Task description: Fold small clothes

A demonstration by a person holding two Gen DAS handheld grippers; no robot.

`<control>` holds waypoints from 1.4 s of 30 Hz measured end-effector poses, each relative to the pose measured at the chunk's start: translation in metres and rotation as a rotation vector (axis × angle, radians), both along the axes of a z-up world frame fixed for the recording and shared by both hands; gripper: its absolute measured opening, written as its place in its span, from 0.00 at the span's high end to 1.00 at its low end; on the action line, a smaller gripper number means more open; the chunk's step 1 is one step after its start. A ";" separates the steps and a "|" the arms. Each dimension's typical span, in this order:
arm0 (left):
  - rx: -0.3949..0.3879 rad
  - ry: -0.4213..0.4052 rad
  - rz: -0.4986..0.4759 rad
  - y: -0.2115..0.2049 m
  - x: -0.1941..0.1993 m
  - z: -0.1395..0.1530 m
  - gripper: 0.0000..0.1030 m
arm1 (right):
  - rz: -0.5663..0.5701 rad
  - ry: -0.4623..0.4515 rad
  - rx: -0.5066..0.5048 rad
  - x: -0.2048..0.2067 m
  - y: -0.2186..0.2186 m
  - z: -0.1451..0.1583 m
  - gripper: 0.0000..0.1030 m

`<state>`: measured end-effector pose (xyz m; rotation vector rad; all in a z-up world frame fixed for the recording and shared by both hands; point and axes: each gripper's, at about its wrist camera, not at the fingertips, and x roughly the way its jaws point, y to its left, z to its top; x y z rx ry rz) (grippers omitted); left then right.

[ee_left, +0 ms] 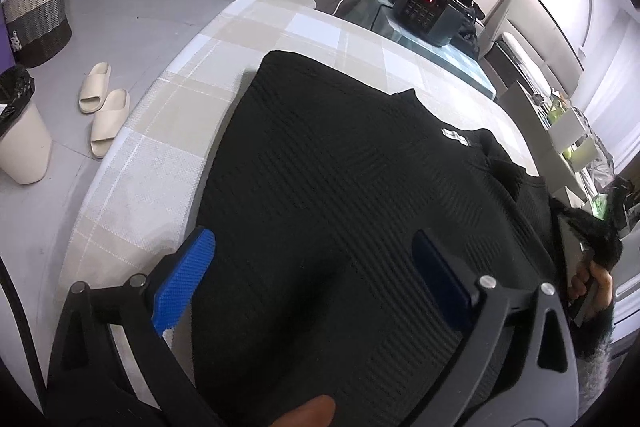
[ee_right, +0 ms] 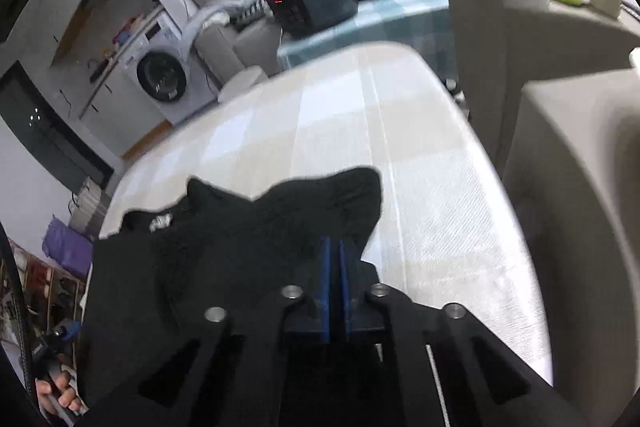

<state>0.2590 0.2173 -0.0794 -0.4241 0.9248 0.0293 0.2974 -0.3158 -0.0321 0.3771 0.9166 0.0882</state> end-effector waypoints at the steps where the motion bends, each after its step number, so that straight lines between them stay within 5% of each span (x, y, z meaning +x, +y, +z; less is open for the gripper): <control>1: -0.001 0.001 0.006 0.002 0.000 -0.001 0.05 | -0.015 -0.031 0.002 -0.004 -0.004 0.006 0.96; 6: -0.006 0.016 0.030 0.011 -0.005 -0.008 0.04 | -0.109 -0.097 -0.035 -0.012 -0.027 0.023 0.96; 10: -0.018 0.028 0.052 0.017 -0.010 -0.013 0.04 | -0.114 0.030 0.005 0.002 -0.041 0.003 0.93; 14: -0.020 0.038 0.059 0.021 -0.013 -0.018 0.04 | -0.081 0.045 0.119 0.000 -0.041 -0.007 0.47; 15: -0.022 0.041 0.057 0.021 -0.013 -0.019 0.04 | -0.076 0.038 0.113 0.000 -0.038 -0.007 0.45; 21: -0.026 0.040 0.043 0.016 -0.011 -0.019 0.04 | -0.036 0.063 0.060 0.025 -0.020 -0.021 0.47; 22: -0.028 0.040 0.040 0.016 -0.010 -0.019 0.04 | -0.034 0.056 0.039 0.026 -0.017 -0.021 0.52; 24: -0.028 0.041 0.037 0.015 -0.010 -0.019 0.04 | -0.017 0.068 -0.004 0.030 -0.009 -0.023 0.90; 25: -0.028 0.043 0.037 0.014 -0.010 -0.019 0.04 | -0.020 0.055 -0.033 0.029 -0.006 -0.021 0.94; 30: -0.033 0.051 0.047 0.018 -0.010 -0.022 0.04 | -0.028 -0.123 -0.054 0.010 -0.009 0.010 0.95; 38: -0.038 0.048 0.061 0.021 -0.014 -0.020 0.04 | -0.110 0.042 -0.060 0.026 -0.023 -0.011 0.90; 42: -0.023 0.045 0.055 0.020 -0.021 -0.016 0.04 | -0.112 0.002 -0.040 -0.001 -0.021 0.006 0.72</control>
